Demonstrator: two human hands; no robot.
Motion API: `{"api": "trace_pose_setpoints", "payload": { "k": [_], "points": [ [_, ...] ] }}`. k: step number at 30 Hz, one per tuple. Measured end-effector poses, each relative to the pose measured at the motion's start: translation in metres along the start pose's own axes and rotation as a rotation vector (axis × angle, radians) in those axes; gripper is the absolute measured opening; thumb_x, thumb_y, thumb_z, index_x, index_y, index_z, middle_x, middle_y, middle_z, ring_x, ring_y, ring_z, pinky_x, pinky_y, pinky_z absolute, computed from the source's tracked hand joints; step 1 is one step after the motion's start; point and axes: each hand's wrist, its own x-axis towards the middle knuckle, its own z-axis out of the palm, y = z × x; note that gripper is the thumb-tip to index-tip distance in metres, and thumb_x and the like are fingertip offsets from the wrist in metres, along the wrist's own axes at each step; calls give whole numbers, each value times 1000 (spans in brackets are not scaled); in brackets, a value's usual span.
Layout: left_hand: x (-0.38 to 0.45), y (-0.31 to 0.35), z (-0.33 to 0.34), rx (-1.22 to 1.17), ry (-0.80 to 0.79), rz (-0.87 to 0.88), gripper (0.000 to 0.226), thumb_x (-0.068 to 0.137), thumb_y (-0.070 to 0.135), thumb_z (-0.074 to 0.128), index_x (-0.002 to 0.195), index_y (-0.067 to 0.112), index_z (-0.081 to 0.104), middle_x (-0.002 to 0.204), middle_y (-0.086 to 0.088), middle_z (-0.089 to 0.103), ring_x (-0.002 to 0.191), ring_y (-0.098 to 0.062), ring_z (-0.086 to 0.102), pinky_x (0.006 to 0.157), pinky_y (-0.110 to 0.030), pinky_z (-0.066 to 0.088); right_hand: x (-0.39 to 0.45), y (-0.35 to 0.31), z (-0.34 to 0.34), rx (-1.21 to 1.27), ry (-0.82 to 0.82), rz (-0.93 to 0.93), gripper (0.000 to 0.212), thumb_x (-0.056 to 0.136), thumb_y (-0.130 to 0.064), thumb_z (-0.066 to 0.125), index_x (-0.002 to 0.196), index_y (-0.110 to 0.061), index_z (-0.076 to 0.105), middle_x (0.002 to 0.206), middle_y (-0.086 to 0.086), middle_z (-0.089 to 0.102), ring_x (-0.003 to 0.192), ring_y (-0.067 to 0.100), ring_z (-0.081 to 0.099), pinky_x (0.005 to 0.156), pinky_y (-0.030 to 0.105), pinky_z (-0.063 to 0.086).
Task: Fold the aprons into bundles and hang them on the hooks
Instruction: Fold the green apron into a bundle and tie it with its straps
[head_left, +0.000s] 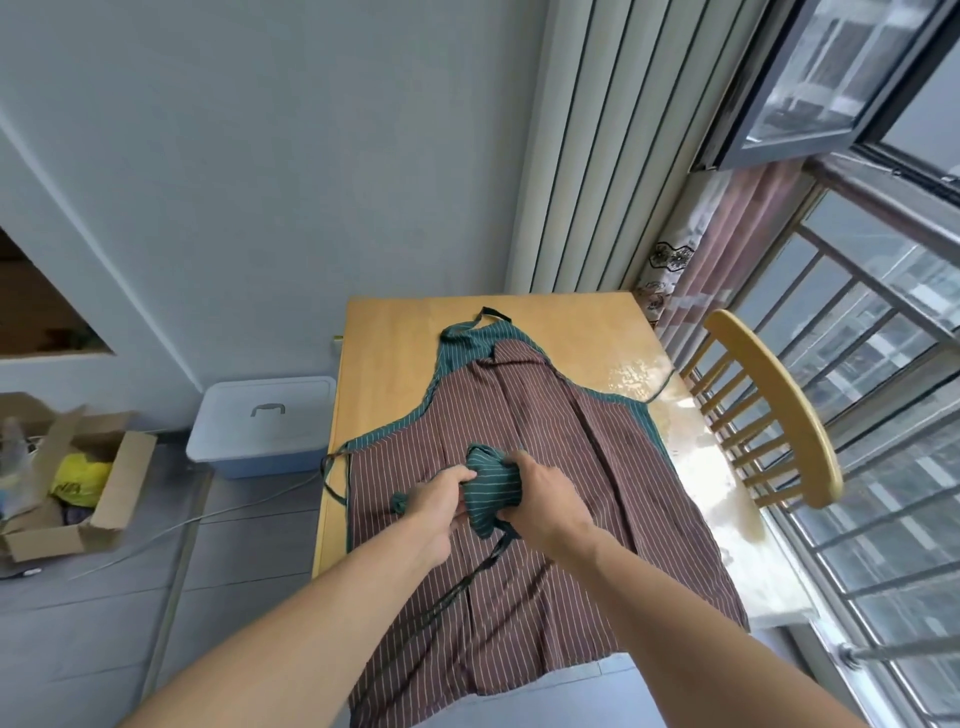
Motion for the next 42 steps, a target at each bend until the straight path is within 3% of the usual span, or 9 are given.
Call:
{"api": "trace_pose_setpoints", "payload": {
  "k": [3,7,11,15,19,25,32,38,42],
  "points": [
    [0,7,2,-27,11,35,26,88,17,73,110,5,67,98,-13,76,90,-26,73,69,-31,52,2,5,-8,-175,151,-54,41,86,-43,69,124,-28,61,103,-6,67,101,18,59,92,36,52],
    [0,19,1,-17,-40,40,38,87,21,75,119,4,64,104,-15,75,98,-29,72,80,-40,57,1,24,-19,132,116,-115,47,79,-51,75,118,-24,69,140,-4,53,144,20,32,123,45,19],
    [-2,27,-5,87,-42,192,61,84,40,78,130,8,54,106,-6,72,101,-26,69,94,-44,53,-7,26,-27,747,-103,20,39,85,-25,78,120,-20,62,121,-5,72,113,12,69,105,50,51],
    [-17,38,-12,583,-144,616,75,73,68,75,136,35,52,135,13,48,124,-10,48,104,-42,42,-4,25,-37,935,-324,98,44,92,-16,70,134,-16,54,120,3,73,110,17,71,101,43,54],
    [-20,43,-17,675,-527,413,69,65,51,90,124,27,65,118,3,74,109,-18,70,102,-46,53,-5,18,-54,999,-421,74,28,99,-12,60,125,-22,58,119,0,73,107,12,71,89,24,53],
    [-18,32,-21,494,-470,361,68,62,16,96,123,10,66,112,-7,76,105,-25,73,100,-49,55,2,15,-46,1158,-350,144,36,94,-13,68,130,-10,59,123,11,72,115,29,68,106,45,50],
    [-20,23,-22,436,-357,403,63,67,8,93,123,16,66,111,0,77,106,-17,72,102,-42,54,-4,2,-38,1137,-93,108,32,90,-8,74,121,-3,70,109,12,77,101,30,74,90,42,60],
    [-29,28,-18,222,-416,295,36,86,19,77,120,16,67,115,-7,75,110,-24,70,101,-41,53,-9,0,-37,1098,-67,214,45,89,-46,70,117,-11,70,104,7,78,95,26,76,90,44,61],
    [-28,42,-13,40,-370,177,28,94,19,69,120,10,68,109,-11,74,91,-24,66,69,-33,54,-19,8,-35,984,-147,223,56,92,-66,53,128,-23,56,106,4,76,91,18,76,84,34,61]
  ]
}}
